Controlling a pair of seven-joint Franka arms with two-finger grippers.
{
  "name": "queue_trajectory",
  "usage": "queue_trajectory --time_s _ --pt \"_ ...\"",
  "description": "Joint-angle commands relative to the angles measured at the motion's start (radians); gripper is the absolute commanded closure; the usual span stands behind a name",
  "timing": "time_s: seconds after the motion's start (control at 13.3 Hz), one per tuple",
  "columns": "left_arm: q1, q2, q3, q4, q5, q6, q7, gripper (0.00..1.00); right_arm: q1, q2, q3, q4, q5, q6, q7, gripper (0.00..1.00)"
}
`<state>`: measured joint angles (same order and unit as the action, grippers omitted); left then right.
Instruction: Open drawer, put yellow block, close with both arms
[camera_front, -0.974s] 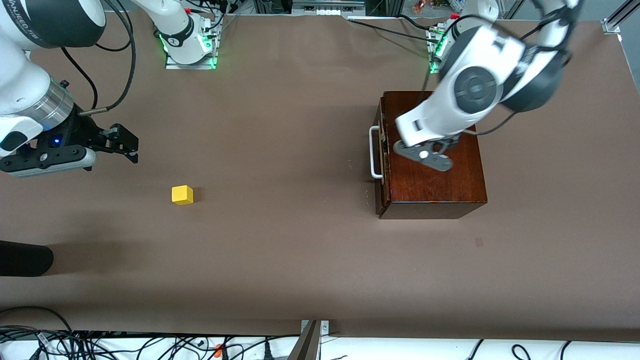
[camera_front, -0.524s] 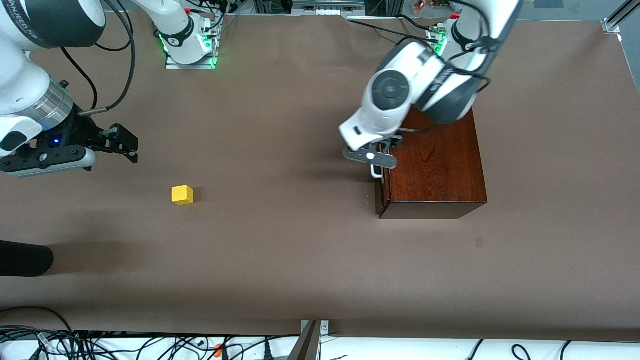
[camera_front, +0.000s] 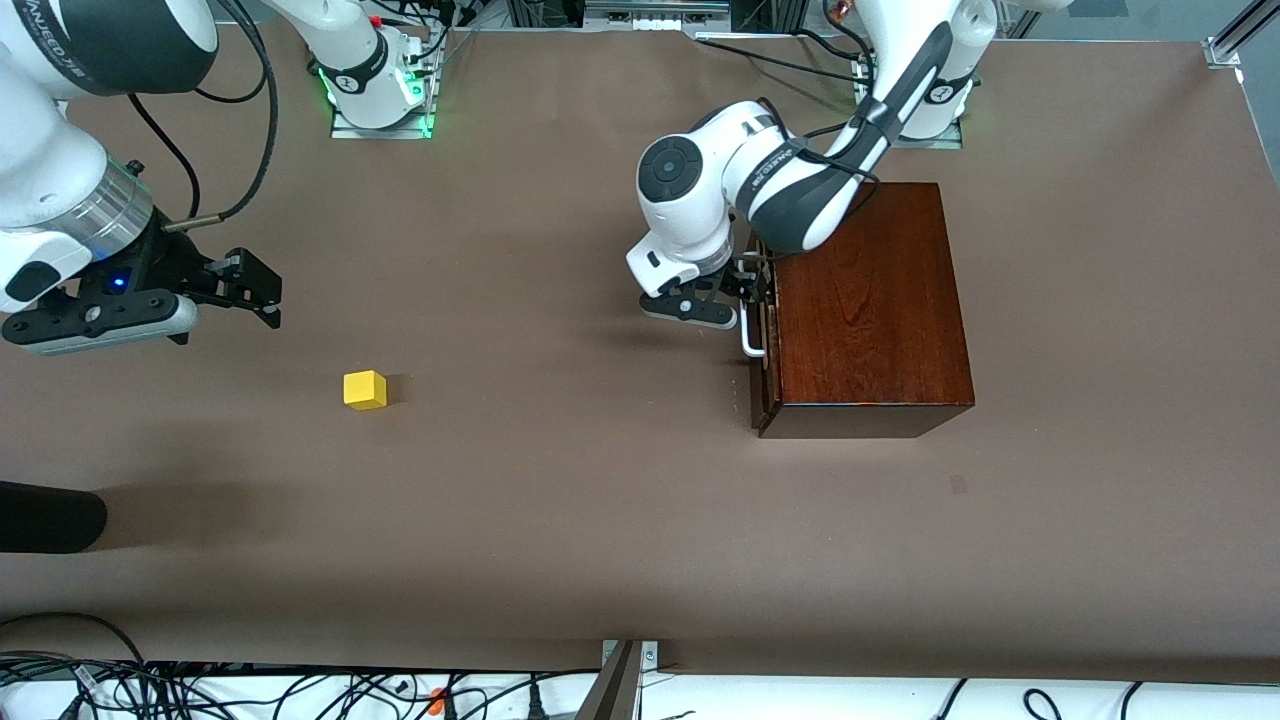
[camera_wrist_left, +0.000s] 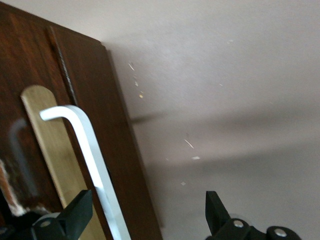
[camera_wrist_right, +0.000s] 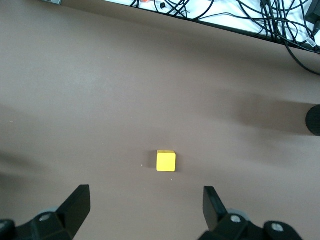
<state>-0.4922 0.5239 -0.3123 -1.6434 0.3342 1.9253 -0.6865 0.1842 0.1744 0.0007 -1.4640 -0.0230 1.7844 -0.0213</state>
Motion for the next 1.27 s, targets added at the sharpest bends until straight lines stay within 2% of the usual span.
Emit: queue_trajectory --time_s 0.0,0.45,0.9,1.2 --pt "-0.006 0.019 0.006 0.019 0.045 -0.014 -0.053 0.00 0.001 0.008 0.001 0.017 0.012 -0.002 0.011 0.00" --pt "-0.025 0.080 0.004 0.023 0.037 0.001 -0.061 0.00 0.004 0.008 0.001 0.017 0.012 -0.002 0.011 0.00" --pt "-0.051 0.126 0.001 0.036 0.023 0.138 -0.195 0.00 0.003 0.008 0.001 0.017 0.011 -0.002 0.006 0.00" --pt "-0.060 0.145 0.001 0.040 -0.099 0.265 -0.229 0.00 0.003 0.008 0.001 0.017 0.012 -0.002 0.004 0.00"
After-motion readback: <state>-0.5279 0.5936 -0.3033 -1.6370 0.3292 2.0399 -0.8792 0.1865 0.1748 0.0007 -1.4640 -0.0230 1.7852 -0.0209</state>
